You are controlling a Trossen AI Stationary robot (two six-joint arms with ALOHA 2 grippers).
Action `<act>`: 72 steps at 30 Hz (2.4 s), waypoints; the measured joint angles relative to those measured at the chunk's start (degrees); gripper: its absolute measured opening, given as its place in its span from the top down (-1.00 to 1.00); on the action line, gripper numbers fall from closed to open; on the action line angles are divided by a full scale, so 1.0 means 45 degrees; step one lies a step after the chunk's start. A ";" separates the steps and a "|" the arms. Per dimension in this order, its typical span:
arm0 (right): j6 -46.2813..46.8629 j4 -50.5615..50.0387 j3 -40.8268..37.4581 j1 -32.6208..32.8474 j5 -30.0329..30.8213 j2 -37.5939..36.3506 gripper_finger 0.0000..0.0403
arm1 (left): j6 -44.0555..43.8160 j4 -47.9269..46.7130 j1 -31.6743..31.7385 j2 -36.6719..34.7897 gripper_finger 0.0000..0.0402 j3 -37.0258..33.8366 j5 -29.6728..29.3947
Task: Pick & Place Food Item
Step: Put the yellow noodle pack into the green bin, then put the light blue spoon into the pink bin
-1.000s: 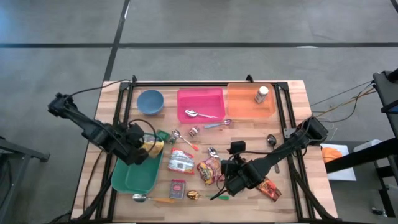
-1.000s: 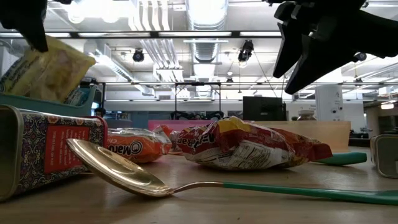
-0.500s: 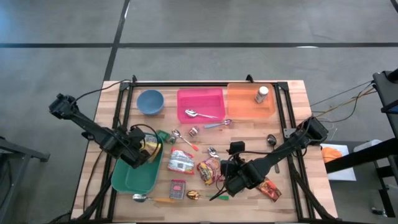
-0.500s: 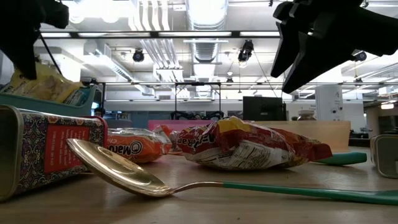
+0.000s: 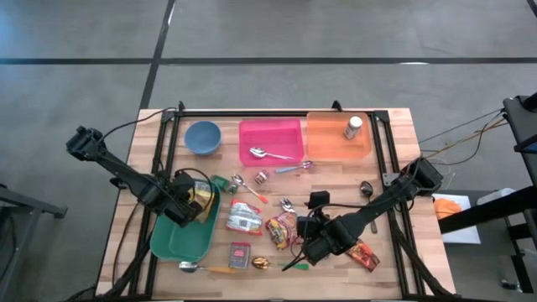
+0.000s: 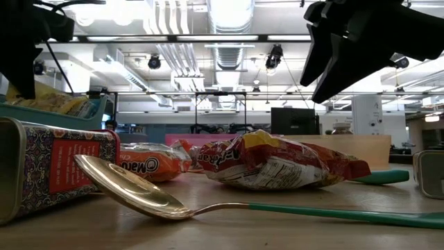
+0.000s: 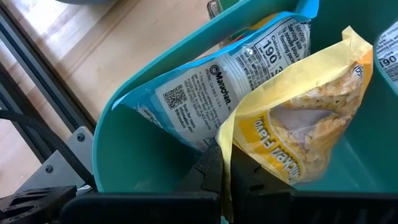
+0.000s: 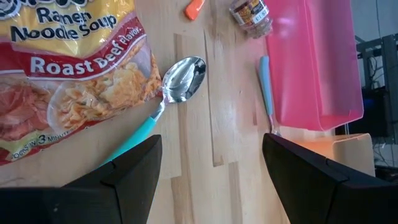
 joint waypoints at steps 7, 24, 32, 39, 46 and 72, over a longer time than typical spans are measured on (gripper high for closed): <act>0.0000 0.0061 0.0000 0.0000 0.0000 0.0000 -0.37 | 0.0091 0.0000 0.0000 -0.0005 1.00 -0.0005 -0.0013; 0.0000 0.0369 0.0000 -0.0001 0.0001 0.0000 -0.37 | 0.0095 0.0000 0.0005 -0.0005 1.00 -0.0005 -0.0005; 0.0000 0.0400 0.0000 -0.0005 0.0001 0.0005 -0.37 | 0.0392 0.0000 0.0005 -0.0005 0.97 -0.0005 0.0087; 0.0000 0.0444 0.0000 -0.0005 0.0001 0.0005 -0.37 | 0.0387 0.0000 0.0010 -0.0005 0.74 -0.0005 0.0087; 0.0000 0.0709 0.0000 -0.0005 0.0002 0.0005 -0.37 | 0.0421 -0.0020 0.0010 -0.0005 0.45 -0.0005 0.0087; 0.0000 0.1039 0.0005 -0.0004 0.0006 0.0005 -0.37 | -0.2239 -0.2591 0.0024 -0.0087 0.00 -0.0146 0.3041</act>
